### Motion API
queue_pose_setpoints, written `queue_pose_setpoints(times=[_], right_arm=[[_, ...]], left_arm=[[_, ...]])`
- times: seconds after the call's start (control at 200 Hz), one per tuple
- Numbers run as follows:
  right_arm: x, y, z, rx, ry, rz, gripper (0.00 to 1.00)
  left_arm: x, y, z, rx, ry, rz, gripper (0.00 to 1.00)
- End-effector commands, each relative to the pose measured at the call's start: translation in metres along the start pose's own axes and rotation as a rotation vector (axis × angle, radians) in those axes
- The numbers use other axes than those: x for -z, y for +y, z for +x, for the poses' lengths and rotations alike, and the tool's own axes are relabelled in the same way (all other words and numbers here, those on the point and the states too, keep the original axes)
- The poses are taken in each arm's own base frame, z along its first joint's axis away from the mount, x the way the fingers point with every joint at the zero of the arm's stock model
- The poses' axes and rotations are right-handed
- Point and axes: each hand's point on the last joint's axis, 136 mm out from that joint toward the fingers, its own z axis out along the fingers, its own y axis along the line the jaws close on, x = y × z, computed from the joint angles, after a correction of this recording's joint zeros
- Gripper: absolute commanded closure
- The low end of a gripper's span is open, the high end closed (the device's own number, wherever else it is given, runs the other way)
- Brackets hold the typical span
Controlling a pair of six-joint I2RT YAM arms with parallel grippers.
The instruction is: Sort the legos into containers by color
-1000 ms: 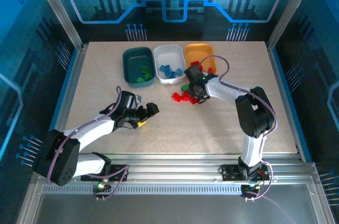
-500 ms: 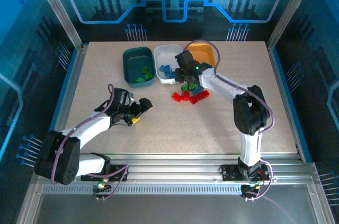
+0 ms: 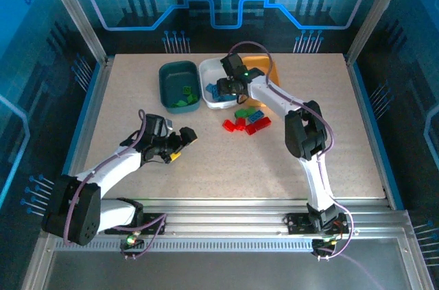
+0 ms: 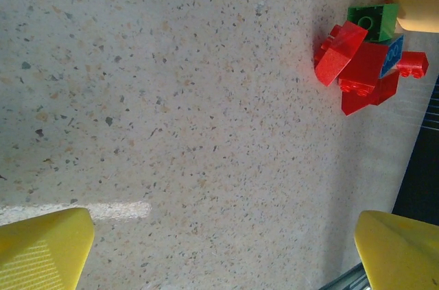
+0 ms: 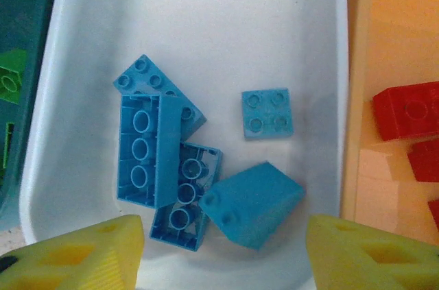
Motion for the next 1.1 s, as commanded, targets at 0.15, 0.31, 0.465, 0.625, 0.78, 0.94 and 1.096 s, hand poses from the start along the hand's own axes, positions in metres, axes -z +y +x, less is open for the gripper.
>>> queue_pose_setpoints(times=[0.15,0.31,0.465,0.625,0.78,0.94,1.096], right_arm=[[0.049,0.012,0.031,0.051,0.014,-0.035,0.36],[0.045,0.027,0.086,0.127,0.096,-0.058,0.37],[0.027,0.039,0.110,0.232,0.149,-0.083,0.37],[0.000,0.040,0.125,0.325,0.205,-0.072,0.32],[-0.012,0.040,0.132,0.374,0.235,-0.093,0.28],[-0.020,0.039,0.141,0.384,0.272,-0.103,0.32],[-0.016,0.042,0.145,0.376,0.273,-0.129,0.47]], left_arm=[[0.008,-0.002,0.002,-0.016,-0.002,0.005,0.01],[0.008,0.006,0.007,-0.002,-0.008,-0.001,0.01],[0.006,0.009,0.011,0.015,0.003,0.011,0.01],[0.012,0.009,0.015,0.015,-0.001,0.019,0.01],[0.018,0.009,0.016,-0.001,-0.013,0.014,0.01],[0.017,0.008,0.015,0.004,-0.015,0.016,0.01],[0.014,0.006,0.012,0.006,-0.012,0.015,0.01]])
